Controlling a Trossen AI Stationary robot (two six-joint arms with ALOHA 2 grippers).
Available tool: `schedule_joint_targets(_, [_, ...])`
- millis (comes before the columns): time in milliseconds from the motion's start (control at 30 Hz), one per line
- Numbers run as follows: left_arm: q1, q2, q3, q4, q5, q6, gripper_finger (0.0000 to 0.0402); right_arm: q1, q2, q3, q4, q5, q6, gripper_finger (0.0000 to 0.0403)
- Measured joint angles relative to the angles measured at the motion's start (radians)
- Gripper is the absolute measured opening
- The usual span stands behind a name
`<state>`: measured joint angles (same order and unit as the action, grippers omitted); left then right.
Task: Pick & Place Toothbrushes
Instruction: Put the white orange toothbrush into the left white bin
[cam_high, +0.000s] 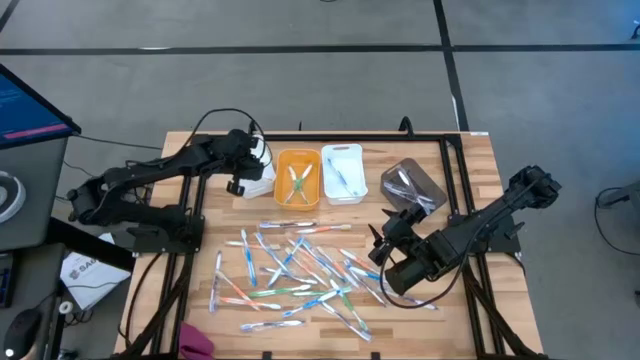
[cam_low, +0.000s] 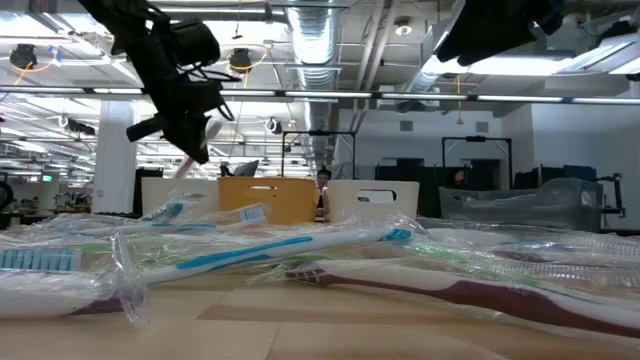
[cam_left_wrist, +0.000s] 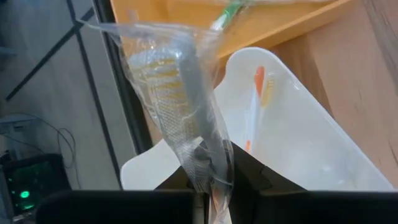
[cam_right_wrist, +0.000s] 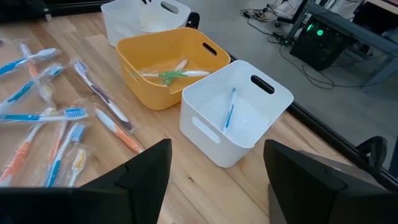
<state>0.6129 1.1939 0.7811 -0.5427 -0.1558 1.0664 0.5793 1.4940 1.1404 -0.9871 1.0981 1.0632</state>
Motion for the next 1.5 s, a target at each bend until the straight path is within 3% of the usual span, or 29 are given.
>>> schedule_joint_targets(567, [0.042, 0.159, -0.003, 0.023, -0.001, -0.023, 0.0030, 0.001, 0.000, 0.000, 0.000, -0.031, 0.000, 0.0249])
schedule_joint_targets(800, [0.042, 0.212, -0.011, 0.025, -0.001, -0.043, 0.0053, 0.003, 0.000, 0.000, 0.000, -0.043, 0.001, 0.0249])
schedule_joint_targets(1300, [0.042, 0.200, -0.011, 0.020, -0.030, -0.048, 0.0118, 0.003, 0.000, 0.000, 0.000, -0.053, 0.000, 0.0249])
schedule_joint_targets(1500, [0.042, 0.200, -0.011, 0.019, -0.160, -0.044, 0.0125, 0.003, 0.000, 0.000, 0.000, -0.053, 0.000, 0.0249])
